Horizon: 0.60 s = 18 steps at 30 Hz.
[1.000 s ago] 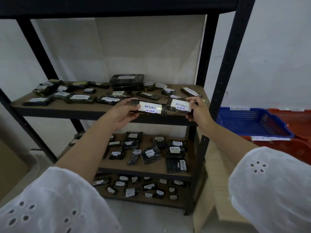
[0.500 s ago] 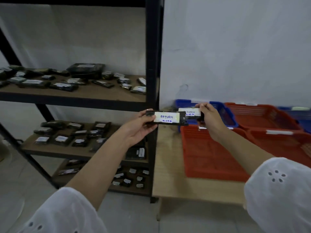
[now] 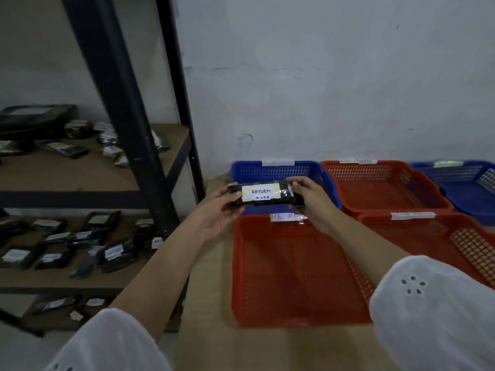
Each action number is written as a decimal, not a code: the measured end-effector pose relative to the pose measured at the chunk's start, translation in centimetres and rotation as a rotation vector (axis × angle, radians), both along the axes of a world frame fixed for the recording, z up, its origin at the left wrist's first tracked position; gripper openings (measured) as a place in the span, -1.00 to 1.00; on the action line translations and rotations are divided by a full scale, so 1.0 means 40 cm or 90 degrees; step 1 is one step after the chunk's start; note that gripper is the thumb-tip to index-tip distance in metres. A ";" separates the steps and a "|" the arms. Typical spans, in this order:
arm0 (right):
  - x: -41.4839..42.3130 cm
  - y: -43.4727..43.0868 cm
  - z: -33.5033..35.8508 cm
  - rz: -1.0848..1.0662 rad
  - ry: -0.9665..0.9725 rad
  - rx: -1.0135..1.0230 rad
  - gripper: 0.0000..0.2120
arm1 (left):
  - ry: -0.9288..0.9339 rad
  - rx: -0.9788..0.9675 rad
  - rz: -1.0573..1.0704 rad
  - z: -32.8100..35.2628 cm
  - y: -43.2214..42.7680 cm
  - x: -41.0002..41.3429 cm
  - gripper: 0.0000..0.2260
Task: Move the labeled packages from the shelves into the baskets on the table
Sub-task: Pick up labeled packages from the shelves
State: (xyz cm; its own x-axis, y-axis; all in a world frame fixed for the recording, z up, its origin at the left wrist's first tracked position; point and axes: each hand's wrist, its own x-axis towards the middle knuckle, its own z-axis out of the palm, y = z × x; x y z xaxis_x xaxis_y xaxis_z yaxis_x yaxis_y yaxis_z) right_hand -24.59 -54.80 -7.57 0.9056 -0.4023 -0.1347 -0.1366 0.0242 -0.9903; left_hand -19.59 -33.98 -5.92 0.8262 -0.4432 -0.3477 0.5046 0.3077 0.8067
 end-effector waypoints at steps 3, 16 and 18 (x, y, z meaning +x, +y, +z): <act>0.105 -0.057 -0.032 -0.032 0.029 0.055 -0.87 | 0.015 0.011 0.009 -0.026 -0.062 0.096 -0.74; 0.520 -0.179 -0.262 -0.099 0.232 0.188 -0.71 | 0.056 0.176 0.036 -0.184 -0.142 0.399 -0.74; 0.583 -0.175 -0.302 -0.101 0.247 0.156 -0.78 | 0.050 0.193 0.039 -0.206 -0.145 0.430 -0.77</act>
State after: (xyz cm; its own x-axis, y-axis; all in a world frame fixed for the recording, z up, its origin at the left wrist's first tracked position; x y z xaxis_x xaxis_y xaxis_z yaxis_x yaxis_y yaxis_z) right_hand -1.28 -61.81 -19.66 0.6996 -0.4461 -0.5581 -0.4700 0.3010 -0.8298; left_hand -2.38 -39.77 -14.17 0.8140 -0.2597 -0.5196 0.5564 0.0915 0.8258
